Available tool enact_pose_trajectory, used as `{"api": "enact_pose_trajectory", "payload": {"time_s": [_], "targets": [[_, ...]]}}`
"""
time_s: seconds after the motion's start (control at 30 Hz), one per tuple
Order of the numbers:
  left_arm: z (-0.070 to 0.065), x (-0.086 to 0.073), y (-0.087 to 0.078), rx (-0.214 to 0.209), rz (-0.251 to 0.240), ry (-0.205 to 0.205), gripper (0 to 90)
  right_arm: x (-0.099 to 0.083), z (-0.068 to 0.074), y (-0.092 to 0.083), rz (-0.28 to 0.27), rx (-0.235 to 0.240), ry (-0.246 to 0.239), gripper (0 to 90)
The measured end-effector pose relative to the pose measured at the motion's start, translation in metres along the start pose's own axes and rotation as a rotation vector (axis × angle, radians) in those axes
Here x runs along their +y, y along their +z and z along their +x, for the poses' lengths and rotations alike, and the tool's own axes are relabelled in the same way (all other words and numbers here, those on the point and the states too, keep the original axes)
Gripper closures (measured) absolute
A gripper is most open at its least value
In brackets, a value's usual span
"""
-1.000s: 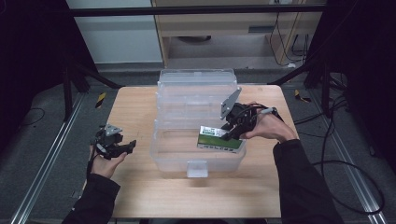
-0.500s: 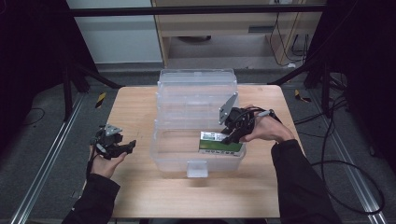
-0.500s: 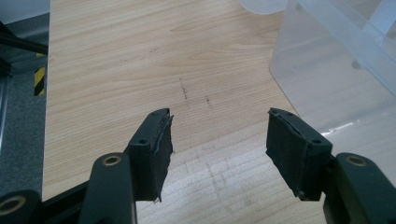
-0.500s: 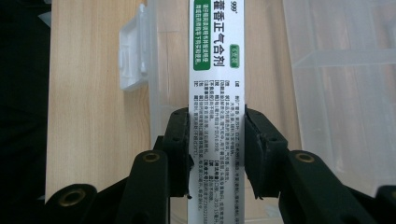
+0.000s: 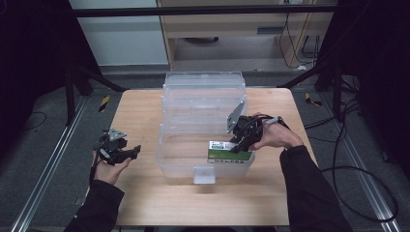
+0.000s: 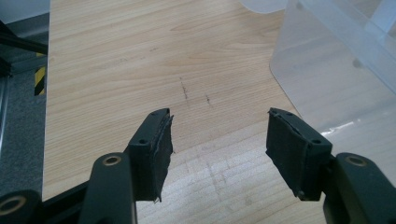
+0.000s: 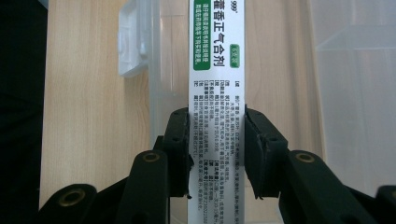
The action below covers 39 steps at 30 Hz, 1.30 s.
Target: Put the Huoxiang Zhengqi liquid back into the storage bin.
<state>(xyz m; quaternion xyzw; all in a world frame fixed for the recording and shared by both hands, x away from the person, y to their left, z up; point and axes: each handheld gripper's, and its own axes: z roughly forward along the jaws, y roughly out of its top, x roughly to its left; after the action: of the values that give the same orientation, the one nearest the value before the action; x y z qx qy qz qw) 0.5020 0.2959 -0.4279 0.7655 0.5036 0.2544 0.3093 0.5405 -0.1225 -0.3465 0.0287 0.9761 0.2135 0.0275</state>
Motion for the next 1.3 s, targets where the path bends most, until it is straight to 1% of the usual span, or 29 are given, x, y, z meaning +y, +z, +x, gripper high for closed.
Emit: {"api": "enact_pose_trajectory", "payload": {"time_s": [0.13, 0.33, 0.4, 0.53, 0.57, 0.6, 0.63, 0.77, 0.93, 1.07, 1.17, 1.27, 1.3], "targets": [[0.000, 0.000, 0.000, 0.000, 0.002, 0.001, 39.8, -0.001, 0.000, 0.004, 0.003, 0.010, -0.012, 64.4], [0.000, 0.000, 0.001, 0.001, 0.004, 0.001, 39.8, -0.002, 0.001, 0.010, 0.016, 0.012, -0.023, 64.2], [0.000, 0.000, 0.000, 0.000, 0.003, 0.002, 39.8, -0.001, 0.002, 0.012, 0.025, 0.014, -0.017, 64.1], [0.000, 0.000, 0.000, 0.000, 0.003, 0.001, 40.0, -0.001, 0.002, 0.015, 0.034, 0.014, -0.026, 64.1], [0.000, 0.000, 0.000, 0.000, 0.003, 0.002, 40.0, -0.001, 0.003, 0.016, 0.038, 0.016, -0.017, 64.0], [0.000, 0.000, 0.001, 0.000, 0.003, 0.002, 40.0, -0.001, 0.002, 0.017, 0.040, 0.014, -0.030, 64.0], [0.000, 0.000, 0.001, 0.000, 0.003, 0.002, 40.0, -0.001, 0.003, 0.018, 0.042, 0.013, -0.033, 64.0], [0.000, 0.000, 0.001, 0.000, 0.003, 0.003, 40.0, 0.000, 0.004, 0.021, 0.055, 0.011, -0.027, 63.9], [0.000, 0.000, 0.001, 0.001, 0.004, 0.003, 40.0, 0.001, 0.004, 0.024, 0.071, 0.012, -0.033, 63.7], [0.000, 0.000, 0.001, 0.000, 0.004, 0.003, 40.0, 0.000, 0.004, 0.027, 0.079, 0.007, -0.022, 63.5], [-0.001, 0.000, 0.001, 0.000, 0.006, 0.004, 39.9, 0.000, 0.004, 0.030, 0.081, 0.008, -0.031, 63.4], [-0.001, 0.000, 0.001, 0.000, 0.006, 0.005, 40.0, -0.001, 0.005, 0.032, 0.086, 0.007, -0.022, 63.1], [-0.001, 0.000, 0.002, 0.000, 0.007, 0.006, 40.0, -0.001, 0.004, 0.033, 0.089, 0.006, -0.026, 63.0]]}}
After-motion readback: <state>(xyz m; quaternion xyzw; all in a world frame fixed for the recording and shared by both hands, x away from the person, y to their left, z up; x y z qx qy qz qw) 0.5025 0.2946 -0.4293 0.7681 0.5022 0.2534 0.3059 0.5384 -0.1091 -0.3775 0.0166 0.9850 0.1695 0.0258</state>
